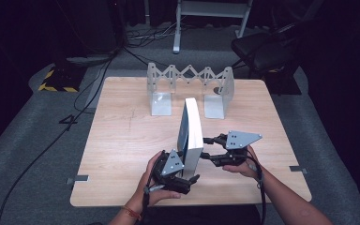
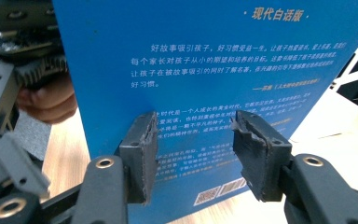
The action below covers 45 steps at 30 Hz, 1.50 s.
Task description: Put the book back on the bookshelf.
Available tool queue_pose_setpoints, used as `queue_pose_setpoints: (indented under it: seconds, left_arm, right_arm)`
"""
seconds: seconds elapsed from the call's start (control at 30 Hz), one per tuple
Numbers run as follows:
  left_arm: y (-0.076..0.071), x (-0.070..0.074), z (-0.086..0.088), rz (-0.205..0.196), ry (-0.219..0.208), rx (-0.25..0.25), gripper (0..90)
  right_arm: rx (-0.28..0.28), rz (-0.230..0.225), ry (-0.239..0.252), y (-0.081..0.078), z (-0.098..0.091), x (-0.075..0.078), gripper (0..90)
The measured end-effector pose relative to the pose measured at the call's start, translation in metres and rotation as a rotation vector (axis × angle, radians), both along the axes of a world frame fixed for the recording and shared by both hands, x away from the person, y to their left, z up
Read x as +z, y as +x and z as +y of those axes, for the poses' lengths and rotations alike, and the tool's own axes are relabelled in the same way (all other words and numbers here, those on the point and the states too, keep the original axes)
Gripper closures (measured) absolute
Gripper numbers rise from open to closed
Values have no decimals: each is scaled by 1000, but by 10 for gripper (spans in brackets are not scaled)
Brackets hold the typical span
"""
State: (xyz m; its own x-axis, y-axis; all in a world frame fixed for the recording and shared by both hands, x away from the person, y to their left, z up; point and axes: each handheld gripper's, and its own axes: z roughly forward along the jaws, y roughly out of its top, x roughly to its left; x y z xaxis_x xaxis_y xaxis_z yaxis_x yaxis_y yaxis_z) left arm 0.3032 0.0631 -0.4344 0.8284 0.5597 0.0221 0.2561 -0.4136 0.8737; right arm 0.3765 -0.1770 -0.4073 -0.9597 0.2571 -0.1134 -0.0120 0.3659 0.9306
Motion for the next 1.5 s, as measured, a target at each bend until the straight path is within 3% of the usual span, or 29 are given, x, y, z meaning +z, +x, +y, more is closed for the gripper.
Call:
queue_pose_setpoints:
  seconds: [0.3, 0.33, 0.4, 0.47, 0.57, 0.93, 1.07, 1.27, 1.5]
  left_arm:
    - [-2, -2, -14, -42, -32, 172, 70]
    - [-3, -3, -16, -61, -37, 210, 73]
    - [-3, -5, -17, -81, -40, 250, 154]
    - [-1, -7, -16, -76, -58, 262, 181]
    - [3, -9, -10, -59, -86, 239, 234]
    - [1, -8, -1, -78, -88, 194, 384]
    - [0, -9, -2, -84, -84, 199, 371]
    - [3, -12, -12, -86, -62, 252, 288]
    - [4, -12, -10, -99, -71, 250, 320]
  right_arm:
    - [-10, -1, 9, -1, 7, -1, 464]
    - [-13, -3, 10, -1, 7, -1, 457]
    - [-18, 1, 14, 0, 7, -1, 439]
    - [-23, -3, 14, 0, 7, -1, 425]
    - [-34, -11, 10, 0, 7, -1, 416]
    - [-94, 14, 28, 11, 2, -4, 397]
    - [-91, 6, 27, 10, 4, -4, 400]
    - [-102, -12, 19, 6, 7, -2, 407]
    - [-103, -14, 18, 7, 6, -2, 398]
